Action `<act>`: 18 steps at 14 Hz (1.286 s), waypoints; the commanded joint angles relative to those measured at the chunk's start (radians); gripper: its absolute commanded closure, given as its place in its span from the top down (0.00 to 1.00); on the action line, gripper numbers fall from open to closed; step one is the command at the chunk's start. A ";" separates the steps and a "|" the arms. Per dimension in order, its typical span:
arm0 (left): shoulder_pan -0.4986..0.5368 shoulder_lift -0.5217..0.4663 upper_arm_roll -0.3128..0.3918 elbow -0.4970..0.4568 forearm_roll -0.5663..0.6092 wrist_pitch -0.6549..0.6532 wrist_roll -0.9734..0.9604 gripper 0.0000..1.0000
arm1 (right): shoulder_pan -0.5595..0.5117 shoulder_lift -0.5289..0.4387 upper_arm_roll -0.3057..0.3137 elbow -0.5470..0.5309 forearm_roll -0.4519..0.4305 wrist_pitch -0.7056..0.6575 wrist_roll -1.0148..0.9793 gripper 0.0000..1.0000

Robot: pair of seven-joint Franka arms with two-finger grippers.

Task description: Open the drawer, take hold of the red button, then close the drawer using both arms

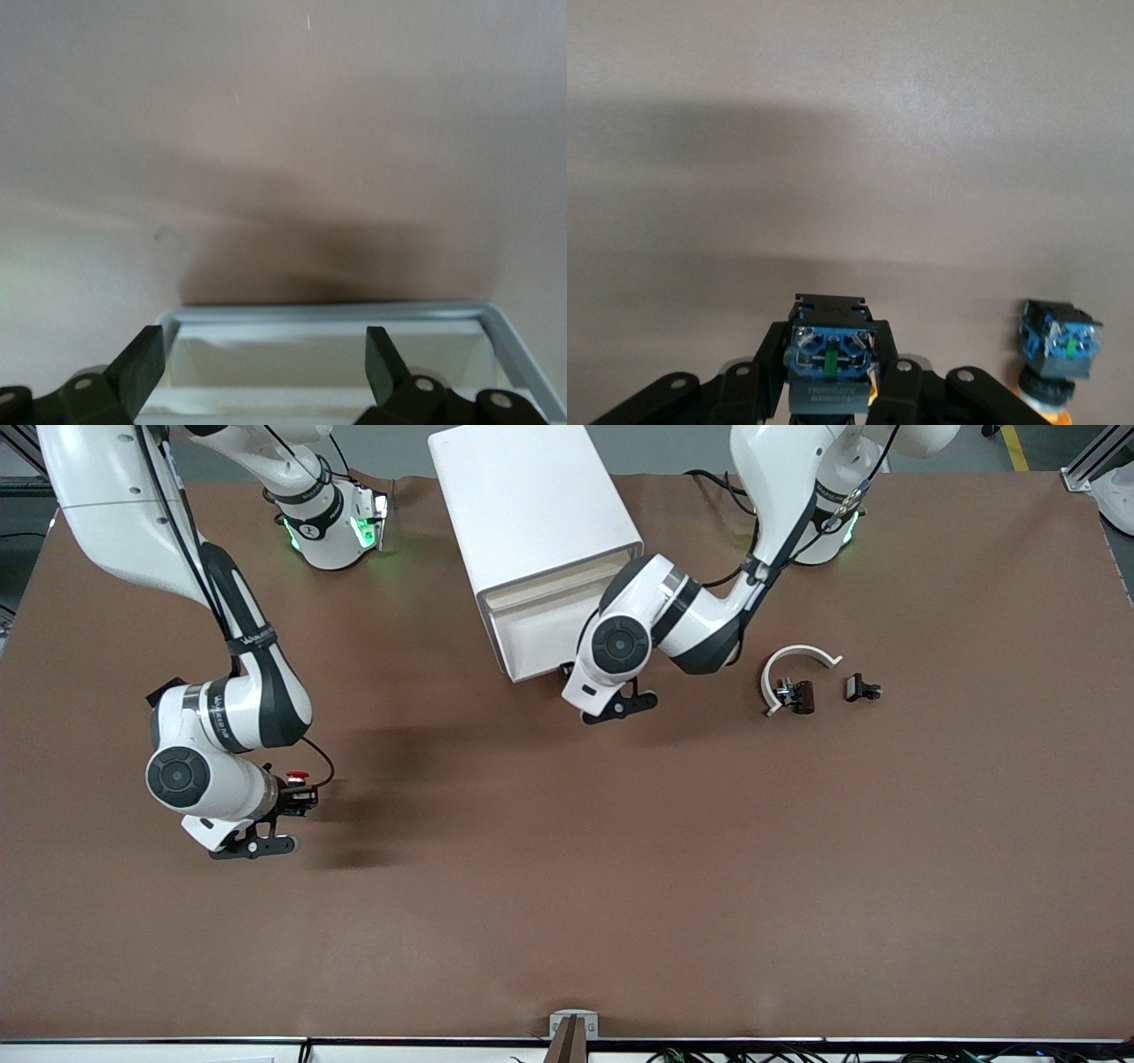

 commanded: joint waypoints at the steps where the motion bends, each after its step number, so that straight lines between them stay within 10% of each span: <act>1: 0.005 -0.029 -0.058 -0.035 -0.021 0.000 -0.089 1.00 | -0.040 -0.002 0.020 -0.065 -0.027 0.107 -0.017 0.18; 12: 0.032 -0.026 -0.133 -0.035 -0.033 0.003 -0.215 1.00 | -0.079 0.023 0.019 -0.068 -0.099 0.134 -0.007 0.20; 18: 0.302 -0.044 -0.127 0.118 0.085 -0.005 -0.198 1.00 | -0.079 0.021 0.020 -0.097 -0.099 0.136 -0.002 0.24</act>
